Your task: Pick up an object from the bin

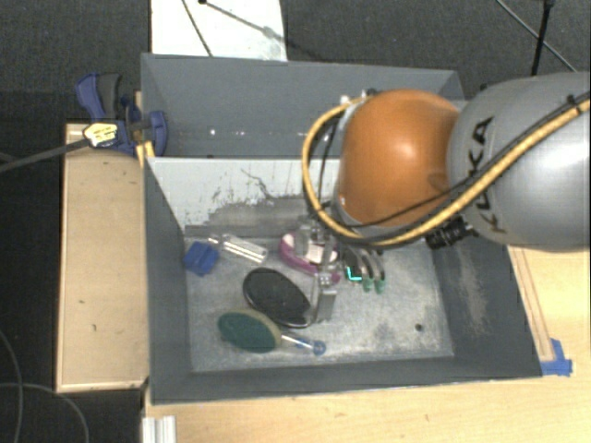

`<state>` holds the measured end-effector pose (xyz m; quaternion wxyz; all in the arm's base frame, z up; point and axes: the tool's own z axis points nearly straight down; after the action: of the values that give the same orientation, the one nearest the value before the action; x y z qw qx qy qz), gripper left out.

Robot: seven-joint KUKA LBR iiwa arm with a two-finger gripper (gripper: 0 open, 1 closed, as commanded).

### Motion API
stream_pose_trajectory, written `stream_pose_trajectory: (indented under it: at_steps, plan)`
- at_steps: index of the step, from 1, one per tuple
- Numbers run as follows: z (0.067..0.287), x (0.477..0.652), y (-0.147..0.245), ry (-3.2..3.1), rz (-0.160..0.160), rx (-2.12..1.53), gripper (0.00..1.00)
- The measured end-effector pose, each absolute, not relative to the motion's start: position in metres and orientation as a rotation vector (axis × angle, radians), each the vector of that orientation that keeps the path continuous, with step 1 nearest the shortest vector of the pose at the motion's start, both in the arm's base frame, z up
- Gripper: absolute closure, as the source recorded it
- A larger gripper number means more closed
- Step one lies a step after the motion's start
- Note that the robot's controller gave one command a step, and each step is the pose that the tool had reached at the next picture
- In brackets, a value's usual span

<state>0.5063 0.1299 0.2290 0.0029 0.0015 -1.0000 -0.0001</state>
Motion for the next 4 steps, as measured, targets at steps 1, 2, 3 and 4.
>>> stream_pose_trajectory:
  at_steps: [1,2,3,4]
  plan:
    - [0.099,0.498,0.148,-3.141,-0.003,-0.092,0.00]
    - [0.074,0.485,0.218,-3.151,-0.019,-0.192,0.00]
    - [0.073,0.483,0.212,-3.137,-0.003,-0.208,1.00]
    - [0.163,0.489,0.239,-3.147,-0.009,-0.141,1.00]
